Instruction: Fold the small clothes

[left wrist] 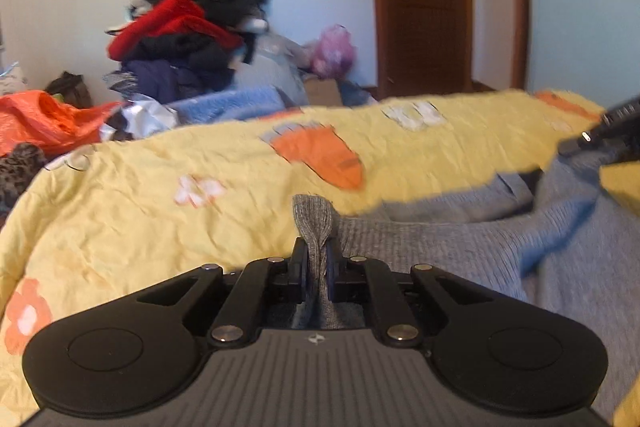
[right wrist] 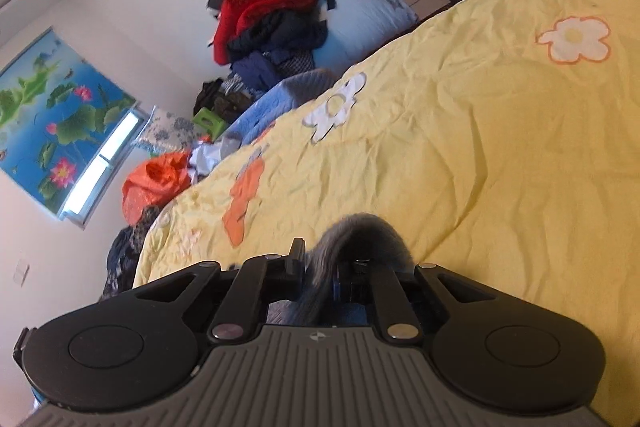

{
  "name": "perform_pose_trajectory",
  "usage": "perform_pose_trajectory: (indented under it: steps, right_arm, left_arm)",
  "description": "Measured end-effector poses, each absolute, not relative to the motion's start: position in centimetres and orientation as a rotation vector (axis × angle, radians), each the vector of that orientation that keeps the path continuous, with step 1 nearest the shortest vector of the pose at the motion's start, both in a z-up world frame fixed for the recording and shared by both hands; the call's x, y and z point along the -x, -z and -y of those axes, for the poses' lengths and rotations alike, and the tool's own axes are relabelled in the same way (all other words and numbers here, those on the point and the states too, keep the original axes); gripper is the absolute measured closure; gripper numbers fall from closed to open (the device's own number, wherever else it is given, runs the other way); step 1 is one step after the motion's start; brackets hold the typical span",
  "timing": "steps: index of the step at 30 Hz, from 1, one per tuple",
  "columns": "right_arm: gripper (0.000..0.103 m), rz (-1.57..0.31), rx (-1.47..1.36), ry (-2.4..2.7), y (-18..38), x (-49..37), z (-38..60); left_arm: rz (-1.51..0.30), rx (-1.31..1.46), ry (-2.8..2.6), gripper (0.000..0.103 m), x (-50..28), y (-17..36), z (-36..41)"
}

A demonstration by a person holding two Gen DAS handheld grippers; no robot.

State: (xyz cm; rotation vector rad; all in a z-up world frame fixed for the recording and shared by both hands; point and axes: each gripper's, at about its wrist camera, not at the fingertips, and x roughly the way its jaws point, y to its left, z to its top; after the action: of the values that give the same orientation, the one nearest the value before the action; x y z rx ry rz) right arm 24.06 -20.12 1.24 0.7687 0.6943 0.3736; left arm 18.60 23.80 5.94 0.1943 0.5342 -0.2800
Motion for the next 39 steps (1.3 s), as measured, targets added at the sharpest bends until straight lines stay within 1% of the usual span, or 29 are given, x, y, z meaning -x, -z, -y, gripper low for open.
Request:
perform_pose_trajectory:
  steps: [2,5,7,8,9,10,12,13,15,17,19,21,24,27,30,31,35,36,37,38,39]
  right_arm:
    - [0.082,-0.699,-0.784,-0.327,-0.7,-25.3,20.4]
    - [0.082,-0.756,-0.781,-0.268,1.1,-27.0,20.2]
    - [0.079,-0.808,-0.805,-0.244,2.6,-27.3,19.7]
    - [0.077,-0.796,-0.819,-0.247,2.8,-27.1,19.7]
    - [0.065,-0.777,-0.820,-0.258,2.7,-26.5,19.6]
    - [0.048,-0.763,-0.821,-0.270,2.4,-26.1,19.5]
    - [0.032,-0.723,-0.809,-0.275,1.4,-25.0,19.5]
    - [0.030,-0.704,-0.785,-0.269,0.7,-24.5,19.6]
    - [0.030,-0.691,-0.751,-0.267,-0.3,-23.9,19.8]
    - [0.030,-0.691,-0.720,-0.261,-0.9,-23.4,19.7]
    - [0.030,-0.699,-0.620,-0.277,-1.3,-22.3,19.1]
    - [0.030,-0.698,-0.476,-0.296,-1.7,-20.6,17.3]
    - [0.030,-0.675,-0.164,-0.328,-2.0,-17.5,13.3]
    - [0.024,-0.715,0.037,-0.370,-0.8,-16.0,10.4]
    - [0.015,-0.714,-0.012,-0.353,-0.2,-16.2,11.0]
    - [0.015,-0.714,-0.042,-0.355,-0.3,-16.4,11.5]
    - [0.017,-0.704,-0.085,-0.314,-1.3,-15.7,12.2]
    - [0.017,-0.674,-0.091,-0.296,-1.7,-14.9,12.4]
    - [0.017,-0.637,-0.098,-0.287,-2.2,-14.1,12.7]
    - [0.016,-0.597,-0.112,-0.282,-2.7,-13.3,12.9]
    - [0.014,-0.567,-0.132,-0.285,-3.1,-12.8,13.0]
  left_arm:
    - [-0.539,-0.184,0.226,0.095,-20.7,-5.6,-24.1]
    - [-0.594,-0.221,0.122,0.094,-23.7,-3.1,-24.2]
    - [-0.618,-0.239,0.055,0.093,-24.8,-1.4,-24.1]
    - [-0.613,-0.228,0.043,0.091,-24.7,-0.9,-24.3]
    - [-0.598,-0.222,0.034,0.091,-24.4,-0.9,-24.3]
    - [-0.576,-0.218,0.030,0.090,-23.9,-1.1,-24.3]
    - [-0.528,-0.207,0.055,0.090,-22.6,-2.0,-24.4]
    - [-0.514,-0.208,0.068,0.090,-22.2,-2.4,-24.5]
    - [-0.533,-0.215,0.087,0.090,-22.1,-2.9,-24.4]
    - [-0.596,-0.221,0.093,0.090,-22.9,-2.5,-24.4]
    - [-0.629,-0.231,0.096,0.090,-23.2,-1.8,-24.3]
    - [-0.616,-0.267,0.102,0.090,-23.1,-1.2,-23.8]
    - [-0.585,-0.375,0.078,0.094,-23.5,-0.4,-22.7]
    - [-0.580,-0.390,0.011,0.096,-25.3,-0.7,-23.1]
    - [-0.644,-0.283,-0.083,0.096,-27.2,-0.8,-25.6]
    - [-0.664,-0.271,-0.083,0.096,-27.3,-0.6,-25.9]
    - [-0.658,-0.382,-0.017,0.093,-24.2,-0.6,-24.4]
    - [-0.642,-0.393,-0.005,0.090,-23.0,-1.0,-24.2]
    - [-0.626,-0.399,0.002,0.082,-21.8,-1.3,-24.2]
    - [-0.600,-0.394,0.000,0.077,-20.2,-1.9,-24.0]
    - [-0.564,-0.365,0.007,0.063,-18.6,-2.4,-24.0]
